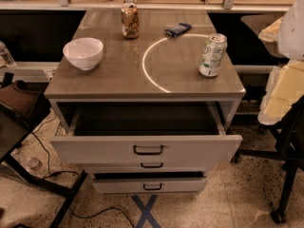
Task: Move 7up can near white bowl
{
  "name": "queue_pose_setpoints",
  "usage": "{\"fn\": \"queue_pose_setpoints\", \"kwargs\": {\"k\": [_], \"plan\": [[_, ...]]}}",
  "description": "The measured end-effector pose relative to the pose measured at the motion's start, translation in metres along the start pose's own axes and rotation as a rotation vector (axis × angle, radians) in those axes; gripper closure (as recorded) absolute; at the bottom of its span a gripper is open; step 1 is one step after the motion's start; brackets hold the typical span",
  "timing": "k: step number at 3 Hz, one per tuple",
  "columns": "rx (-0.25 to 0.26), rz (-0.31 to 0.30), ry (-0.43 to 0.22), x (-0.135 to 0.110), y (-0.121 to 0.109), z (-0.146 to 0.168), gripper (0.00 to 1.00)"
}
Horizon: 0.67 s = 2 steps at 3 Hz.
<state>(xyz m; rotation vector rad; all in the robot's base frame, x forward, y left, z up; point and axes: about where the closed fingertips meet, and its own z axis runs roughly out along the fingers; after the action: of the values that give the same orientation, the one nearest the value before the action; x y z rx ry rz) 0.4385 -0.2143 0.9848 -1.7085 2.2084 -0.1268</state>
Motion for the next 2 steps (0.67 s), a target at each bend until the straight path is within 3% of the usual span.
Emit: {"fn": "queue_pose_setpoints", "kwargs": {"k": [2], "plan": [[0.011,0.011,-0.021,-0.0006,-0.0051,-0.0007,0.00]]}}
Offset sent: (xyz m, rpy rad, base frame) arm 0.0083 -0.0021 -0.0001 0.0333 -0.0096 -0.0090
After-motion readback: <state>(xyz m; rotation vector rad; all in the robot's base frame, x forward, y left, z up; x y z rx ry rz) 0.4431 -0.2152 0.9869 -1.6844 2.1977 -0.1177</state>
